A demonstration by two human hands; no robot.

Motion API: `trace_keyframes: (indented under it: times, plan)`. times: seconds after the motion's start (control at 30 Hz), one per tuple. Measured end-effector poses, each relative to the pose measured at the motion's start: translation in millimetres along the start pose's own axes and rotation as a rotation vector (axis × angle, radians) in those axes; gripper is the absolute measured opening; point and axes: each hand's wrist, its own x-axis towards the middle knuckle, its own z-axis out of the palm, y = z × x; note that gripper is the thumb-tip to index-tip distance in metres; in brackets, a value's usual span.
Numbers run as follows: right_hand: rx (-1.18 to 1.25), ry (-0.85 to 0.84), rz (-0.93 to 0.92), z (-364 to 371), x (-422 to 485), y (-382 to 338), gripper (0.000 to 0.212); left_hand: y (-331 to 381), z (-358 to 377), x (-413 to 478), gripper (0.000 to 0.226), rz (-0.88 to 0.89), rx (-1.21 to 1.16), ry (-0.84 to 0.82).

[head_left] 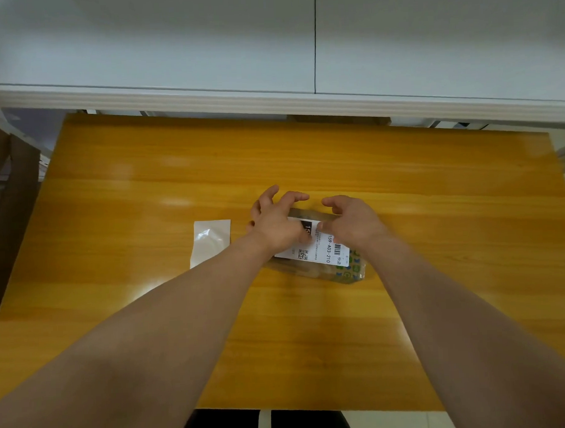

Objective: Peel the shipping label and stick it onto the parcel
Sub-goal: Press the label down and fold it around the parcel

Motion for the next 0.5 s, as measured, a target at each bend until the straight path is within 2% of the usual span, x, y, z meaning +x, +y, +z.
trace_keyframes:
  times: [0.2, 0.3, 0.5]
  plan:
    - [-0.207, -0.094, -0.075, -7.3, -10.1, 12.3, 0.08, -2.0, 9.3, -4.0, 0.079, 0.072, 0.215, 0.025]
    - [-0.286, -0.081, -0.107, -1.7, -10.8, 17.5, 0.088, -0.7, 12.5, -5.2, 0.077, 0.074, 0.282, 0.042]
    - [-0.3, -0.032, -0.089, 1.0, -8.2, 19.8, 0.08, 2.5, 15.1, -3.8, 0.07, 0.052, 0.281, 0.07]
